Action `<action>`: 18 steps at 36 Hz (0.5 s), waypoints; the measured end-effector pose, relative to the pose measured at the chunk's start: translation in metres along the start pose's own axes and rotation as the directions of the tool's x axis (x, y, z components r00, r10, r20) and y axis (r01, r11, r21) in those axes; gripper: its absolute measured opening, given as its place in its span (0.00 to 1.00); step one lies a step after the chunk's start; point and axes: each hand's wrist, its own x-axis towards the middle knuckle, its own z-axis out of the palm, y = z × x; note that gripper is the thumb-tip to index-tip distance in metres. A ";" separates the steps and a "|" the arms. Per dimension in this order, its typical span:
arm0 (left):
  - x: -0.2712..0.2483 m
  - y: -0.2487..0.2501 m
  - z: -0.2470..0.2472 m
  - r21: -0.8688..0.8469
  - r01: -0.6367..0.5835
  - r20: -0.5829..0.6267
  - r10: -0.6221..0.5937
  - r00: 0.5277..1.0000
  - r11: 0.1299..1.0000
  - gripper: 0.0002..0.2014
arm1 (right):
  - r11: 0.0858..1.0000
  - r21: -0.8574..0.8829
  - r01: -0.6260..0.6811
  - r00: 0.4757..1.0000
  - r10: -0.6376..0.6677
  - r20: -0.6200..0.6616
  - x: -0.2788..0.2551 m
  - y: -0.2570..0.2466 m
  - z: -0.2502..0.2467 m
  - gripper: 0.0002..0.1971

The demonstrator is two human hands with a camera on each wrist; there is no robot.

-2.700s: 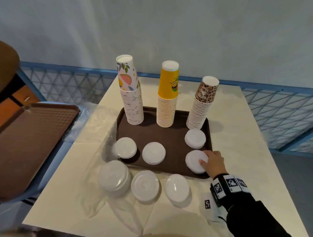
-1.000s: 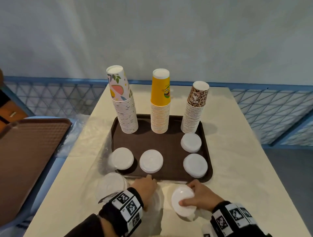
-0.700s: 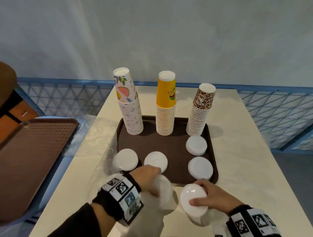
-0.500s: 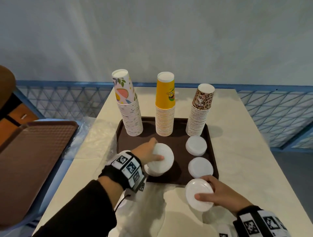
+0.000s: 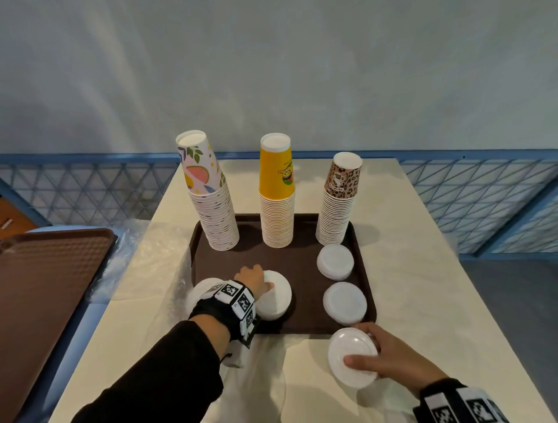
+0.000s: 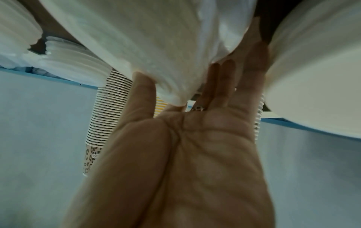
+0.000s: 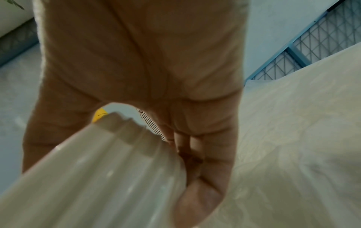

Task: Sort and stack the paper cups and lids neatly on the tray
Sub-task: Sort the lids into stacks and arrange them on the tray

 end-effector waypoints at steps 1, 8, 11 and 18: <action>0.001 0.000 0.000 -0.012 0.002 0.002 -0.002 1.000 1.000 0.29 | 1.000 0.001 -0.001 1.000 0.001 -0.003 0.000 0.000 0.000 0.22; -0.001 0.008 0.005 -0.073 -0.027 -0.027 0.025 0.999 0.997 0.25 | 1.000 0.008 -0.008 1.000 0.008 -0.001 -0.002 0.001 0.001 0.24; 0.002 0.011 0.013 -0.070 -0.043 -0.036 0.040 0.999 0.997 0.23 | 1.000 0.014 -0.015 1.000 0.014 0.011 -0.004 0.000 0.001 0.28; -0.004 0.013 0.016 -0.113 -0.097 -0.095 0.087 0.992 0.989 0.28 | 0.999 0.001 0.038 0.999 -0.038 0.018 -0.012 -0.010 0.000 0.37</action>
